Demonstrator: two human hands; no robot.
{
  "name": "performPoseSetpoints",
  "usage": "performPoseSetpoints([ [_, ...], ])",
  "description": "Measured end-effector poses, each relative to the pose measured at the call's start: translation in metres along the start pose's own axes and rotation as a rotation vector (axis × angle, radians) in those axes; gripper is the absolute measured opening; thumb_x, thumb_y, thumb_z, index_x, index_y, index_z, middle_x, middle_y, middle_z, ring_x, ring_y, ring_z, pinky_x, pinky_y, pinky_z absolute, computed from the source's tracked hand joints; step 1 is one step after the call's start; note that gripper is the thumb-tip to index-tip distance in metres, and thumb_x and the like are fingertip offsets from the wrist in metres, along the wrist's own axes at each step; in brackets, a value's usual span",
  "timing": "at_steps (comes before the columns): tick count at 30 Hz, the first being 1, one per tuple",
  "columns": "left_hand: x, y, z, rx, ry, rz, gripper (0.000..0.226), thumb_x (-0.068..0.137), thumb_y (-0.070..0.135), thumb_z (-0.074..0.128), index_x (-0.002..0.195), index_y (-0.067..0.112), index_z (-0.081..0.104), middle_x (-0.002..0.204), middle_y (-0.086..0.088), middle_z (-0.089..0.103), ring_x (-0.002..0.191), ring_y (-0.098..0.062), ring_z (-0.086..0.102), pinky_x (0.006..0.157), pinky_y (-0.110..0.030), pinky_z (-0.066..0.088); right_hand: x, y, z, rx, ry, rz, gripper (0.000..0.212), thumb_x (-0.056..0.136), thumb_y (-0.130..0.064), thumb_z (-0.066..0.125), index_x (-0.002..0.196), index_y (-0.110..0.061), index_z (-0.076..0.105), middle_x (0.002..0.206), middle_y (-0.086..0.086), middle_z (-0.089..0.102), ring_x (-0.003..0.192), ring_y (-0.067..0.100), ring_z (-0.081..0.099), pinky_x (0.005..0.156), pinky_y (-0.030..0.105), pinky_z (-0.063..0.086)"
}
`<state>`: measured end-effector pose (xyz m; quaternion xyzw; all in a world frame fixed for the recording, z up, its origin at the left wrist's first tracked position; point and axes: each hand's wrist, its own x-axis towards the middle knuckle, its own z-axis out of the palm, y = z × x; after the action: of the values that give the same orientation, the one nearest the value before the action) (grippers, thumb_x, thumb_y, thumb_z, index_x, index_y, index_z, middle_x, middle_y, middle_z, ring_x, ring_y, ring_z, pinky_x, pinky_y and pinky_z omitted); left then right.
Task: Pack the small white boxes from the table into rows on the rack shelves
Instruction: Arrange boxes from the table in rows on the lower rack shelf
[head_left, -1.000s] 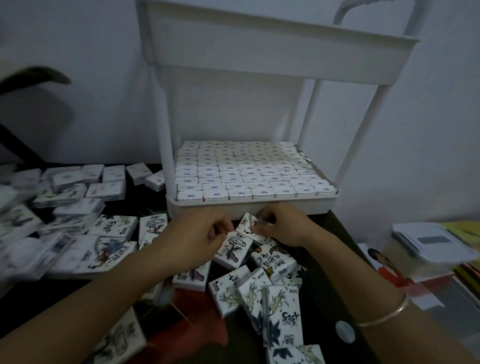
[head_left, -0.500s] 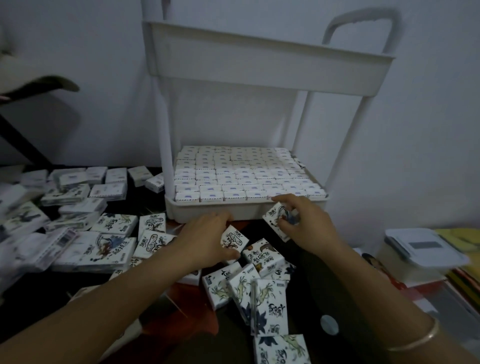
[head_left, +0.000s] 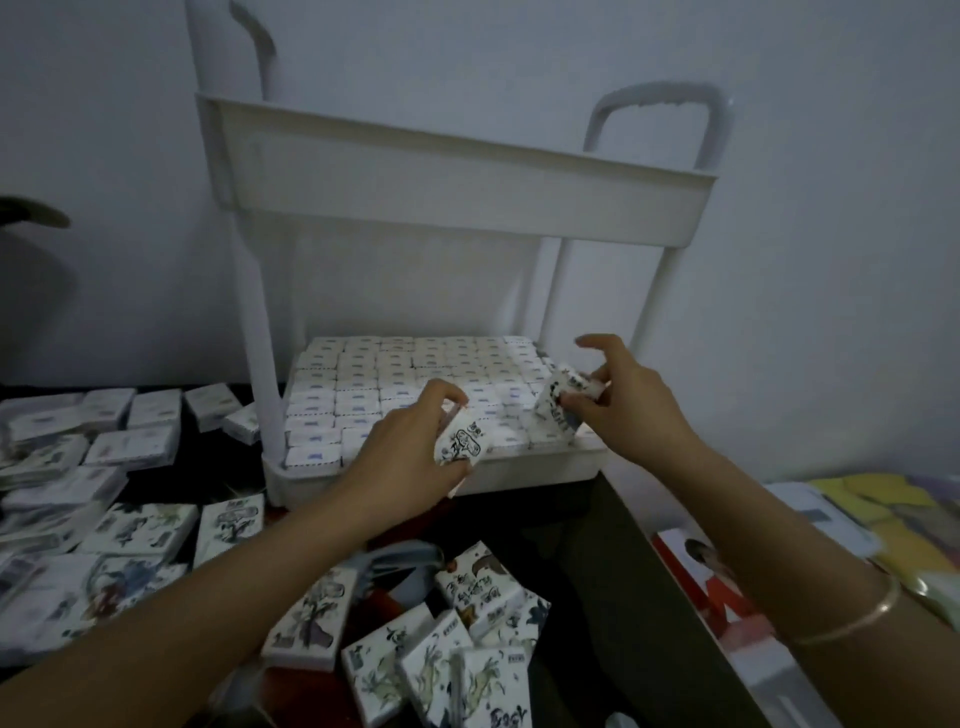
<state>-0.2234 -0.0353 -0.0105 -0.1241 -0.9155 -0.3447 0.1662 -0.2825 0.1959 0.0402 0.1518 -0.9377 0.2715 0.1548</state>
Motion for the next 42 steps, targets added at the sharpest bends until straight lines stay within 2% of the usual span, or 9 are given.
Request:
performPoseSetpoints([
  [6,0.067,-0.009,0.014,-0.088,0.138,-0.015,0.059,0.081,0.020,0.072,0.130,0.028,0.041,0.107,0.002,0.061,0.093,-0.016,0.062,0.077,-0.036,0.054,0.070,-0.006,0.002,-0.504,0.084,-0.142,0.035,0.092,-0.022,0.055,0.125,-0.013,0.046,0.102,0.008,0.062,0.081,0.030,0.060,0.062,0.033,0.042],
  [9,0.089,-0.019,0.028,-0.137,0.167,-0.023,0.060,0.085,0.023,0.069,0.136,0.026,0.037,0.113,0.001,0.062,0.093,-0.017,0.062,0.078,-0.038,0.055,0.096,-0.004,0.008,-0.748,0.008,-0.116,0.040,0.091,-0.014,0.054,0.127,-0.009,0.039,0.075,0.003,0.053,0.057,0.021,0.045,0.049,0.028,0.030],
  [12,0.104,-0.031,0.038,-0.217,0.153,-0.033,0.060,0.087,0.027,0.068,0.138,0.024,0.037,0.118,0.001,0.062,0.098,-0.016,0.063,0.083,-0.039,0.055,0.117,0.001,0.013,-0.897,-0.129,0.002,0.036,0.087,-0.006,0.058,0.120,-0.007,0.042,0.066,0.000,0.037,0.056,0.015,0.039,0.051,0.027,0.032],
  [19,0.110,-0.058,0.044,-0.537,0.268,-0.243,0.042,0.085,0.028,0.071,0.120,0.035,0.048,0.099,0.019,0.057,0.098,-0.009,0.060,0.068,-0.011,0.046,0.143,0.011,0.029,-0.697,-0.387,0.277,0.038,0.087,-0.023,0.067,0.120,-0.011,0.052,0.102,0.007,0.059,0.089,0.022,0.058,0.072,0.030,0.050],
  [25,0.111,-0.057,0.046,-0.490,0.232,-0.208,0.042,0.084,0.029,0.072,0.120,0.032,0.050,0.101,0.012,0.063,0.091,-0.008,0.064,0.072,-0.018,0.052,0.144,0.025,0.049,-0.526,-0.334,0.350,0.037,0.090,-0.020,0.064,0.122,-0.009,0.050,0.108,0.011,0.062,0.094,0.026,0.063,0.087,0.035,0.054],
  [30,0.109,-0.053,0.044,-0.462,0.204,-0.183,0.064,0.078,0.028,0.079,0.131,0.028,0.042,0.106,0.007,0.060,0.094,-0.014,0.065,0.080,-0.034,0.057,0.144,0.025,0.057,-0.315,-0.360,0.493,0.024,0.095,-0.017,0.050,0.110,-0.002,0.061,0.086,0.012,0.071,0.077,0.027,0.072,0.078,0.033,0.058],
  [35,0.108,-0.050,0.042,-0.572,0.162,-0.202,0.062,0.070,0.023,0.085,0.118,0.027,0.047,0.101,0.010,0.063,0.084,0.000,0.063,0.057,-0.024,0.058,0.135,0.021,0.057,-0.476,-0.465,0.444,0.039,0.092,-0.007,0.040,0.129,-0.008,0.054,0.112,0.012,0.061,0.092,0.028,0.065,0.085,0.036,0.056],
  [38,0.108,-0.049,0.041,-0.558,0.150,-0.189,0.057,0.070,0.025,0.086,0.112,0.026,0.048,0.101,0.011,0.063,0.082,0.002,0.062,0.051,-0.013,0.052,0.135,0.013,0.046,-0.623,-0.348,0.337,0.039,0.091,-0.008,0.046,0.129,-0.013,0.056,0.122,0.010,0.058,0.105,0.029,0.060,0.089,0.036,0.051],
  [42,0.108,-0.049,0.040,-0.549,0.151,-0.144,0.054,0.071,0.026,0.085,0.111,0.029,0.050,0.098,0.011,0.060,0.080,-0.003,0.062,0.054,-0.024,0.058,0.131,-0.018,0.039,0.081,-0.448,0.223,0.032,0.100,-0.032,0.047,0.126,-0.016,0.056,0.112,0.004,0.065,0.093,0.021,0.065,0.080,0.034,0.055],
])
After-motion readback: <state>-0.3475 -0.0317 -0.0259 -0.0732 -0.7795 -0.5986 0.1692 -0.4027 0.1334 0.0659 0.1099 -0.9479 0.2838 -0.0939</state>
